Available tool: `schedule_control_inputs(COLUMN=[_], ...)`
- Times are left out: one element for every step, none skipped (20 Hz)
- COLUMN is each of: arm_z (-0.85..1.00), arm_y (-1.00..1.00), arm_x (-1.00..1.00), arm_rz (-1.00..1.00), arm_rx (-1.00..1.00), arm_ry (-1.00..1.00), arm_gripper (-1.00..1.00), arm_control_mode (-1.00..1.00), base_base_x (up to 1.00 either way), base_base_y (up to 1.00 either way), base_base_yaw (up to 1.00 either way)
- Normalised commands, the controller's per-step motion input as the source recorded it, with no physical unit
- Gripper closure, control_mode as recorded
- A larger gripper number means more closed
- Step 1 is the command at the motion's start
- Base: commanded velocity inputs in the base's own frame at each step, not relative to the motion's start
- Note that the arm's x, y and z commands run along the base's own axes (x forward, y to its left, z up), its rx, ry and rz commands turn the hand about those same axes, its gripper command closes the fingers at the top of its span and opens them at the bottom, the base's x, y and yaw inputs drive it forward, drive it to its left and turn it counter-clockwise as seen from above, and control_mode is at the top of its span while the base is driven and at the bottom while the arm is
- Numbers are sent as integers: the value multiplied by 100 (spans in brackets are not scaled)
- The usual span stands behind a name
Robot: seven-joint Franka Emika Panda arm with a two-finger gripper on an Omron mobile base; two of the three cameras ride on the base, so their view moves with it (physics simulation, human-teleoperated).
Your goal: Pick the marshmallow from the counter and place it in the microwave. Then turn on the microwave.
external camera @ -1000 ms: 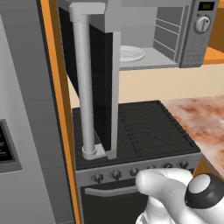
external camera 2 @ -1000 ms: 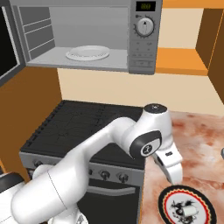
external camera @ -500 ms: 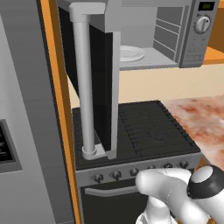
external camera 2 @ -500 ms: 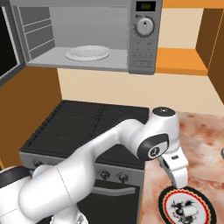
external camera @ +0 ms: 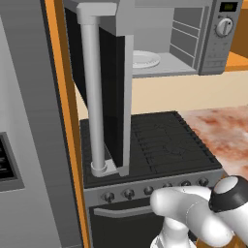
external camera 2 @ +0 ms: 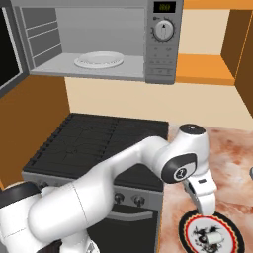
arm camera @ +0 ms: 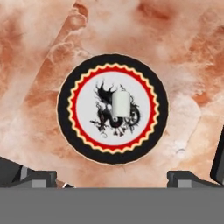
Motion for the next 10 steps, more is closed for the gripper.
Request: schedule_control_inputs(arm_z=[-13,-13,-12,-13,-12,-10,-7,-6,-6,-6], arm_y=[-3,-1,-3,-3,-3,0,0,0,0,-1], arm_x=[5,8,6,8,7,15,17,13,11,9], arm_rz=[-6,-6,-6,-6,-6,-6,-6,-6,-5,-5], arm_rx=[2,1,2,1,1,1,0,1,1,1], arm_ry=[4,4,4,4,4,5,6,6,5,4], arm_gripper=[-100,-100,-100,-100,-100,-100,-100,-100,-100,-100], arm_control_mode=[-100,-100,-100,-100,-100,-100,-100,-100,-100,-100], base_base_x=[0,0,0,0,0,0,0,0,0,0], base_base_y=[0,0,0,0,0,0,0,0,0,0], base_base_yaw=[0,0,0,0,0,0,0,0,0,0])
